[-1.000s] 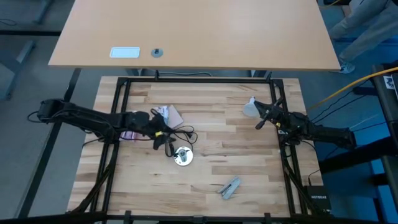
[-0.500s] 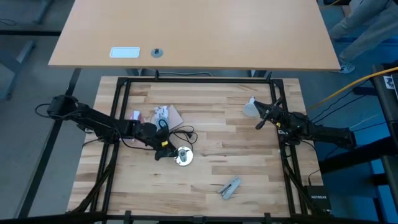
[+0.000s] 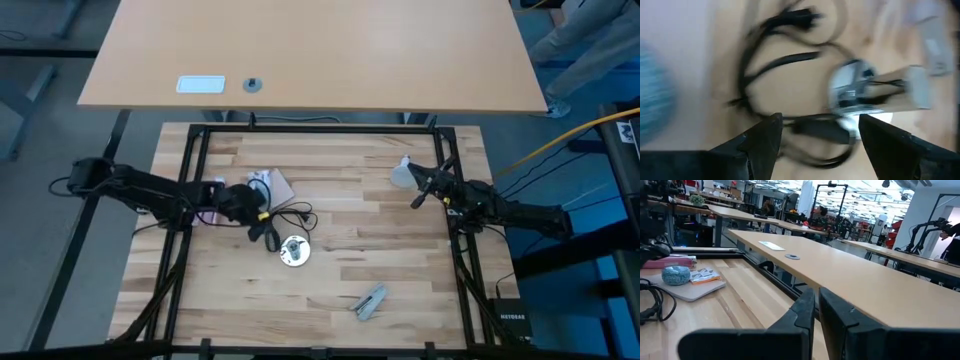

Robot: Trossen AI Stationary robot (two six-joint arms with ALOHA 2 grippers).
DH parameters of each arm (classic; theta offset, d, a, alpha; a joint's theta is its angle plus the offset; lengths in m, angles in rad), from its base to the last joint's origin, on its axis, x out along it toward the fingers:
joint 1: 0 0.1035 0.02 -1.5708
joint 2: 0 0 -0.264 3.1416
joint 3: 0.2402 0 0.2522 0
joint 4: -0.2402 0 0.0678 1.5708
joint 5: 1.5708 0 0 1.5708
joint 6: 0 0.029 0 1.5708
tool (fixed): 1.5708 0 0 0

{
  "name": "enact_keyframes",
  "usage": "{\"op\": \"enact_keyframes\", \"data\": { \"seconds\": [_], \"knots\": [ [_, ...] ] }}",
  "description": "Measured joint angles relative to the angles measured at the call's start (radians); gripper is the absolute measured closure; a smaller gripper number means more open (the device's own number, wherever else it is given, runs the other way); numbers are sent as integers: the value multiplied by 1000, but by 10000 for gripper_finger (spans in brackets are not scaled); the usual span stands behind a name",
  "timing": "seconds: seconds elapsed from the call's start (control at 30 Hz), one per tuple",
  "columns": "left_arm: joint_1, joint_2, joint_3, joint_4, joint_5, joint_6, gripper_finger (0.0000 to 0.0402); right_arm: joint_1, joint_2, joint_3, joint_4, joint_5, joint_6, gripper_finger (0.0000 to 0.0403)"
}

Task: Screw lightbulb
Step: Insert the light bulb into the lamp

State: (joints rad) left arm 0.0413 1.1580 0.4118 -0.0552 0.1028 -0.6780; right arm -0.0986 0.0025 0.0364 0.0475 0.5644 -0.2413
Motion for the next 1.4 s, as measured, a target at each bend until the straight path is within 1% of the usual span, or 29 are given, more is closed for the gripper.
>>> {"op": "enact_keyframes", "data": {
  "seconds": [0.17, 0.37, 0.6, 0.7, 0.87, 1.07, 1.13, 1.2, 1.27, 1.33, 1.4],
  "knots": [
    [70, -6, 0, -75, -5, 30, 147, 0, 0, 0, -8, 0, 0, 372],
    [143, -4, 0, -133, -66, 31, 147, 0, 0, 1, -30, 0, 0, 372],
    [217, -4, 0, -234, -189, 34, 147, 0, 0, 3, -39, 0, 0, 372],
    [251, -4, 0, -259, -241, 66, 147, 0, 0, 3, -41, 0, 0, 372],
    [308, -4, 0, -261, -312, 130, 147, 0, 0, 3, -42, 0, 0, 372],
    [392, -4, 0, -260, -457, 181, 147, 0, 0, 3, -43, 0, 0, 372],
    [426, -4, 0, -258, -489, 189, 147, 0, 0, 3, -43, 0, 0, 372],
    [455, -4, 0, -246, -490, 188, 147, 0, 0, 3, -44, 0, 0, 372],
    [470, -7, 0, -240, -466, 184, 147, 0, 0, 3, -44, 0, 0, 372],
    [473, -14, 0, -241, -414, 185, 147, 0, 0, 2, -44, 0, 0, 372],
    [468, -32, 0, -241, -326, 185, 147, 0, 0, 2, -44, 0, 0, 372]
  ]
}}
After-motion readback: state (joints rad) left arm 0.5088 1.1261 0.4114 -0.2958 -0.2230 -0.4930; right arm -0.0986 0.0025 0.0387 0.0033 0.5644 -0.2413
